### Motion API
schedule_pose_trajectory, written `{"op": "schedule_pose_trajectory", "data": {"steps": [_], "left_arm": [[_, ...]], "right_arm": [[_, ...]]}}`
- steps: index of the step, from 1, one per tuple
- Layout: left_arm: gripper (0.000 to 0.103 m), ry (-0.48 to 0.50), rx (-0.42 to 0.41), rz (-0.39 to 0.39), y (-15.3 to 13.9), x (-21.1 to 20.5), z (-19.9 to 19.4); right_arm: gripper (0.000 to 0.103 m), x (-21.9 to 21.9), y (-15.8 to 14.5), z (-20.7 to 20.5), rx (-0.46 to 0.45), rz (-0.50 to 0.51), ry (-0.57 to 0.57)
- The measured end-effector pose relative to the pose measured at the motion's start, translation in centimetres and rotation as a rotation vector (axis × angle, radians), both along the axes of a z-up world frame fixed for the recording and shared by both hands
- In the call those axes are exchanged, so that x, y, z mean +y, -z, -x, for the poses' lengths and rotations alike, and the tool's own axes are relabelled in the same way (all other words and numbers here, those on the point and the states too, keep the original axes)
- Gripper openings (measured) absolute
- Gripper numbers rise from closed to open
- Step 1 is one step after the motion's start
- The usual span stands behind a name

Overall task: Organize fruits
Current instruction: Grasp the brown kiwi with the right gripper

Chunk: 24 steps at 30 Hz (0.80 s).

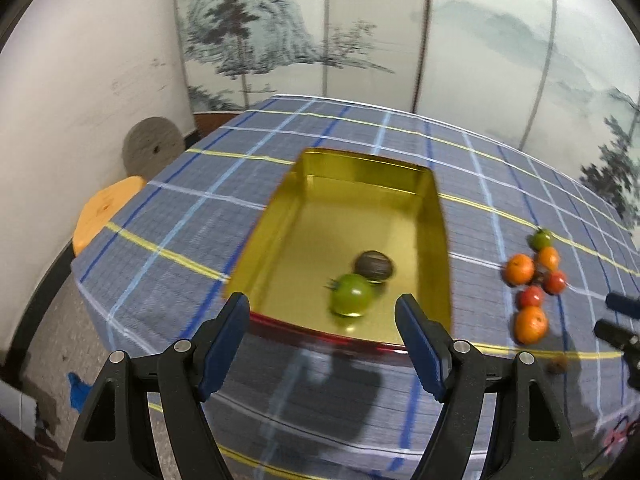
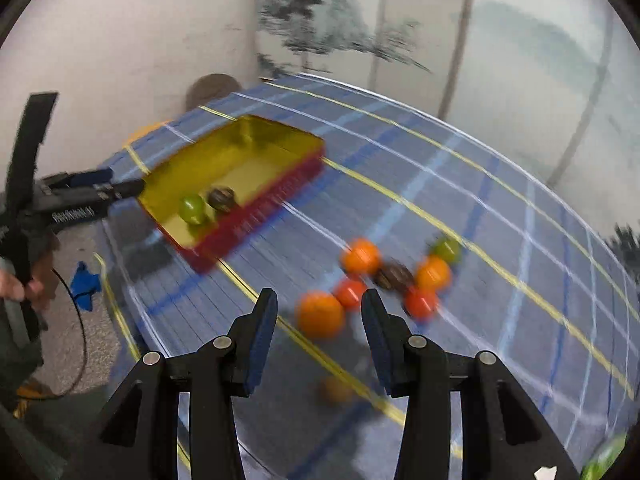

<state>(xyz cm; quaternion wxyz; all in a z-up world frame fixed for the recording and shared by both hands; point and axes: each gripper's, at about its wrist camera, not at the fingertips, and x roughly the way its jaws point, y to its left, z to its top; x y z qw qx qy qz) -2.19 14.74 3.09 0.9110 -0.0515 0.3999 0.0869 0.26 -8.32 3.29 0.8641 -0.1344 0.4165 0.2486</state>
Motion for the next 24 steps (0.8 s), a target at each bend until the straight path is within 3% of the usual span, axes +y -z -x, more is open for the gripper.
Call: {"op": "schedule_pose_trajectory", "data": {"steps": [5,10,19,24], "left_arm": [[0.076,0.072,0.013,-0.007,0.3,-2.8,0.0],[0.076,0.117,0.031,-0.005,0.9,-4.8,0.2],[0.076,0.154,0.053,0.003,1.4,-6.6,0.1],[0.076,0.181,0.065,0.002,1.8,-7.7,-0.2]], "right_arm": [[0.041,-2.8,3.3,1.2,0.075,-0.012,0.067],[0.041,-2.8,6.2,1.7,0.122,-0.022,0.09],[0.041,-2.1,8.3,1.0,0.146,-0.023,0.123],[0.034,-1.8,8.9,0.8,0.135,-0.002,0.127]]}}
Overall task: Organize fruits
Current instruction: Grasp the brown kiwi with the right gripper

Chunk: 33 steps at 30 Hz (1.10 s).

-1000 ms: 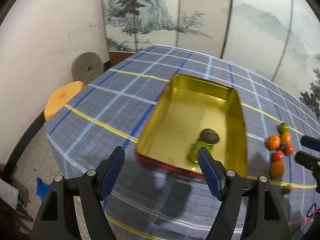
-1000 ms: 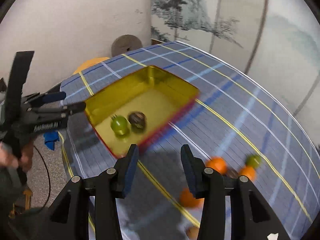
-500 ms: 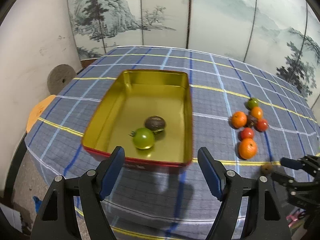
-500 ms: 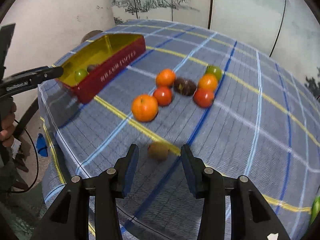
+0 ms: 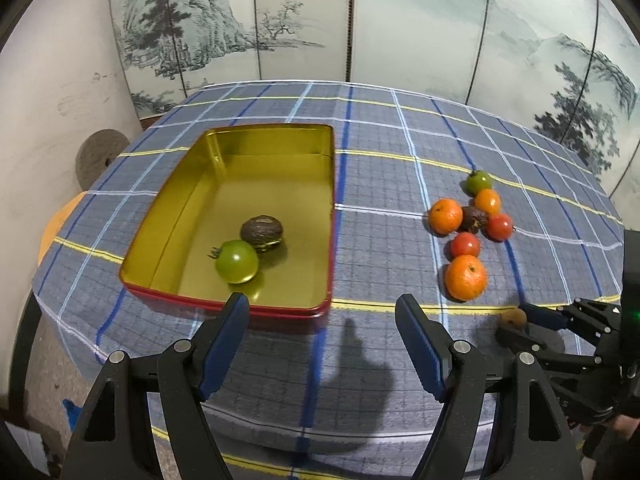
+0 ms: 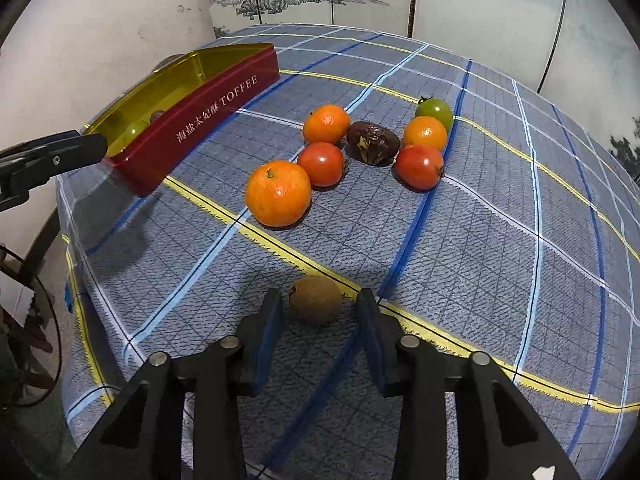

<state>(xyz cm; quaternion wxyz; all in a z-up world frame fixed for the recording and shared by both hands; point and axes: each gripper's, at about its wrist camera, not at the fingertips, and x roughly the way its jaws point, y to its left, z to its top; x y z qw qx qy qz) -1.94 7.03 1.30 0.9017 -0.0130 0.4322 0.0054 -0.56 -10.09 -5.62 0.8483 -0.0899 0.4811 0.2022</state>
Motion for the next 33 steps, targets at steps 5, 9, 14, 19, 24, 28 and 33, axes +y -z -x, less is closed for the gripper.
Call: {"op": "schedule_pose_trajectory", "data": {"steps": [5,9,14,19,24,28,33], "left_arm": [[0.076,0.024,0.012,0.004,0.3,-1.1,-0.4],[0.076,0.038,0.019,0.0,0.5,-2.0,-0.9],[0.076,0.071,0.017,-0.011,0.4,-3.3,-1.3],[0.076,0.099,0.025,-0.004,0.8,-4.6,-1.7],[0.076,0.133,0.029,0.005,1.5,-6.2,-2.1],[0.076,0.154,0.042,0.03,2.3,-7.2,-2.8],[0.076,0.166,0.063,0.051,3.1,-8.5,-4.2]], "right_arm": [[0.024,0.1,0.0,0.0,-0.016,0.007,0.0],[0.024,0.1,0.0,0.2,-0.022,0.013,-0.011],[0.023,-0.5,-0.3,-0.1,-0.054,0.014,0.007],[0.023,-3.1,-0.8,-2.5,-0.08,-0.027,0.093],[0.023,-5.6,-0.5,-4.9,-0.102,-0.034,0.168],[0.023,-7.4,-0.1,-6.3,-0.121,-0.028,0.22],[0.023,-9.3,0.5,-7.7,-0.137,-0.004,0.277]]}}
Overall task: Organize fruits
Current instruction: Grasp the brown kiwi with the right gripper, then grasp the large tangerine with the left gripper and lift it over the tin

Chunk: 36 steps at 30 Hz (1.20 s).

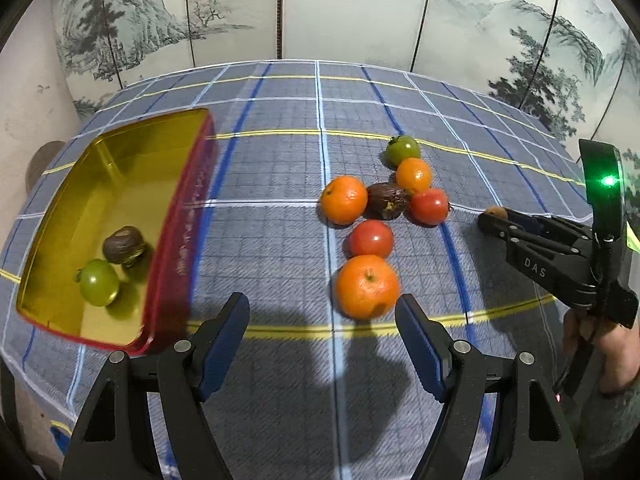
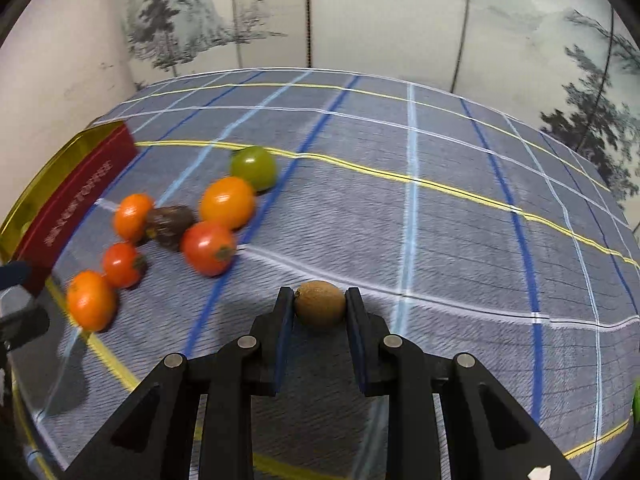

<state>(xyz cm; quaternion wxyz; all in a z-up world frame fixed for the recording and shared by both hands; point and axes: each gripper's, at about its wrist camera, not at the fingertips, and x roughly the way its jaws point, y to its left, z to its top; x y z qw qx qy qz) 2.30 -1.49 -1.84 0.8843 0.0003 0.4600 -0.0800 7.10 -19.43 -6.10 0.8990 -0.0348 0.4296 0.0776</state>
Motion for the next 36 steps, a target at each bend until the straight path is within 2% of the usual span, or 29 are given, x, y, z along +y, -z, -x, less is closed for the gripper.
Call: {"op": "schedule_pose_trajectory", "data": {"steps": [6,15,20,24,27,36], "left_arm": [[0.076,-0.001,0.03,0.02,1.0,-0.9,-1.2],[0.074,0.006,0.047,0.01,1.9,-2.1,-2.5],[0.062,0.005,0.053,-0.011,2.3,-2.3,-2.8],[0.055,0.017,0.063,0.009,2.5,-2.2,-3.0],[0.042,0.034,0.06,0.012,2.5,-2.4,-2.9],[0.041,0.024,0.052,0.006,2.0,-1.5,-2.6]], "right_arm": [[0.023,-1.4,0.2,-0.9,-0.005,0.005,0.042],[0.024,-1.7,0.2,-0.9,-0.002,-0.007,0.045],[0.024,-1.8,0.2,-0.9,-0.001,-0.019,0.045],[0.024,-1.8,0.2,-0.9,-0.001,-0.021,0.045],[0.024,-1.8,0.1,-0.9,-0.001,-0.022,0.046],[0.024,-1.8,0.1,-0.9,-0.001,-0.026,0.045]]}}
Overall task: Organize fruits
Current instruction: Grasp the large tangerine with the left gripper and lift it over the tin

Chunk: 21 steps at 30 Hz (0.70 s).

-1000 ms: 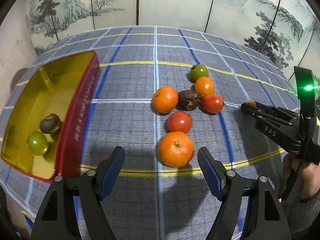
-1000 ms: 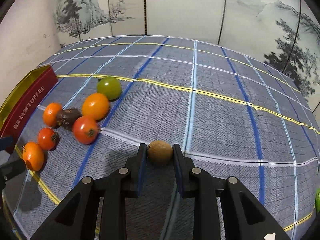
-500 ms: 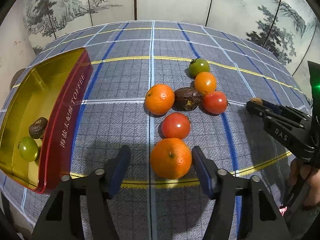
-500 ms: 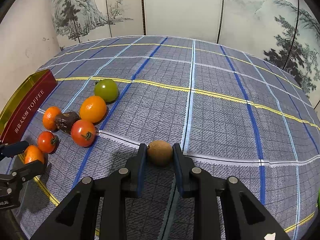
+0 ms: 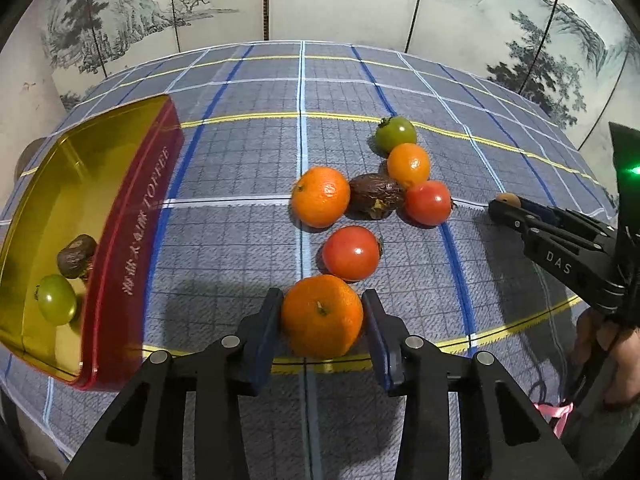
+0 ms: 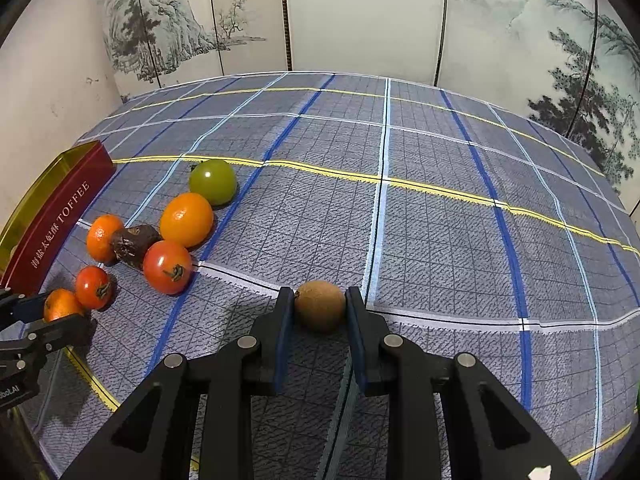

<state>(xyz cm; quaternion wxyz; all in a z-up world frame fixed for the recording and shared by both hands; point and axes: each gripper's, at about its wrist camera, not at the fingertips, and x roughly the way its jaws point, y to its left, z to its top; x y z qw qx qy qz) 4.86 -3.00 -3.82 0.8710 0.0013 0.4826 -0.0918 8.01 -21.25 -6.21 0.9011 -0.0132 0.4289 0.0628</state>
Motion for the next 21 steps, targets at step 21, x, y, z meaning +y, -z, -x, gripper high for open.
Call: {"op": "schedule_pose_trajectory", "data": {"steps": [21], "left_arm": [[0.041,-0.186,-0.173,-0.121,-6.4,9.8,-0.5]], "right_arm": [[0.024,0.2,0.1,0.0,0.0,0.014,0.0]]}}
